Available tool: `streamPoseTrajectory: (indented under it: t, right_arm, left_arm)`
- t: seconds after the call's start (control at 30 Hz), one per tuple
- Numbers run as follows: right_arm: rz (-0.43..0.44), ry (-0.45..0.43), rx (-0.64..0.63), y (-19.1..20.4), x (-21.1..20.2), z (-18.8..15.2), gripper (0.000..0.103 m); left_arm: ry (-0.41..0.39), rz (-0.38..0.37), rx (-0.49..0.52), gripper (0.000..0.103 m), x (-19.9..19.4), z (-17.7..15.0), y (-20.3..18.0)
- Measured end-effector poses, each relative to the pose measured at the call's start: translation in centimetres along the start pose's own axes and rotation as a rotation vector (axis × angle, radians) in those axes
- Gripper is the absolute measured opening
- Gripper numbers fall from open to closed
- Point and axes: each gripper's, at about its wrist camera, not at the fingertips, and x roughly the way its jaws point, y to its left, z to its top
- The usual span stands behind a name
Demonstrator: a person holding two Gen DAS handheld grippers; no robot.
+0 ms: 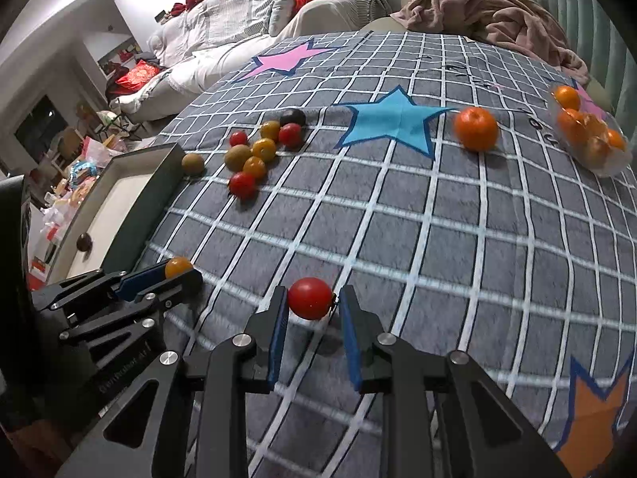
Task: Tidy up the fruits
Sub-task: 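Carry both tomatoes to the tray and open the right tool over it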
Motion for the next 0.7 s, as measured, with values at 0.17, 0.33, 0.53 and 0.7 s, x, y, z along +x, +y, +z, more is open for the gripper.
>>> streamPoseTrajectory:
  t: [0.17, 0.33, 0.53, 0.7]
  right_arm:
    - [-0.004, 0.006, 0.008, 0.4, -0.9, -1.1, 0.028]
    - [-0.013, 0.005, -0.002, 1.5, -1.8, -1.6, 0.028]
    - [-0.021, -0.001, -0.05, 3.9, -2.5, -1.1, 0.028]
    - [-0.025, 0.0, -0.11, 6.8, -2.6, -0.5, 0.028]
  left_arm:
    - [0.006, -0.032, -0.037, 0.024, -1.1, -1.0, 1.2]
    - [-0.01, -0.046, -0.045, 0.024, -2.7, -1.5, 2.2]
    - [-0.037, -0.059, -0.064, 0.024, -4.5, -1.6, 3.8]
    - [-0.058, -0.058, -0.084, 0.024, -5.7, -1.8, 5.7]
